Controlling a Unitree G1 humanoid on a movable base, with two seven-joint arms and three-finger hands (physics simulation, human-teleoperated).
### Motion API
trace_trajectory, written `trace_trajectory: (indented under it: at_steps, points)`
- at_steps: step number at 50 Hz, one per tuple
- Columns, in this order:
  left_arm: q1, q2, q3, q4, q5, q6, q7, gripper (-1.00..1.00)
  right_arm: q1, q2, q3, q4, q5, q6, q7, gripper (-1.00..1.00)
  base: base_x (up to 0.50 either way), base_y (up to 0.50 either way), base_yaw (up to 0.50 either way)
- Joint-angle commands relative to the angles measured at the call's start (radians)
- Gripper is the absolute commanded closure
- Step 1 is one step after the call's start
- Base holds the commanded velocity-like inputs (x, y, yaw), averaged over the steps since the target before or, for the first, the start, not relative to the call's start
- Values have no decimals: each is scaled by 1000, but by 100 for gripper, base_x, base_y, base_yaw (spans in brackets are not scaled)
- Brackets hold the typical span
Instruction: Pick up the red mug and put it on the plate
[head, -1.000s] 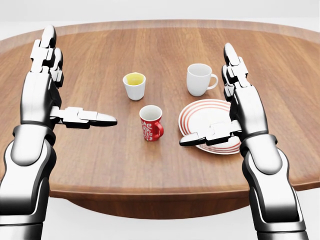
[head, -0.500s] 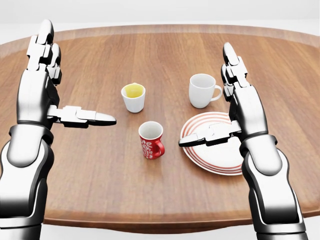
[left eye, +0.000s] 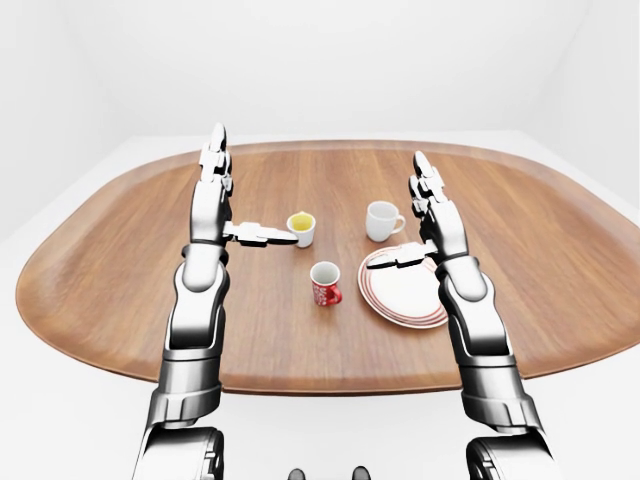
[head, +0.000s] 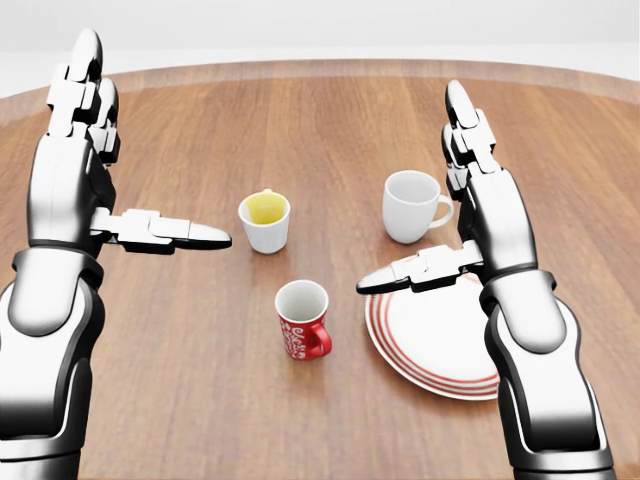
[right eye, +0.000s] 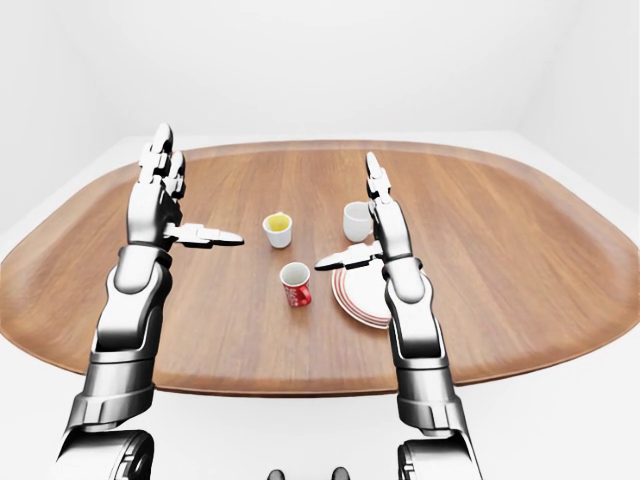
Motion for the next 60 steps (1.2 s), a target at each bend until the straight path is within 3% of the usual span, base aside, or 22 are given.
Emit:
trace_trajectory:
  at_steps: [1,60]
  points:
    - [4,3,5,-7,-2,0,-2,-100,3,0,-1,-4,-1,0,3,-100,23,0,0]
    - [18,9,11,-28,-3,0,-6,-100,6,7,16,-15,-39,0,24,-100,23,0,0]
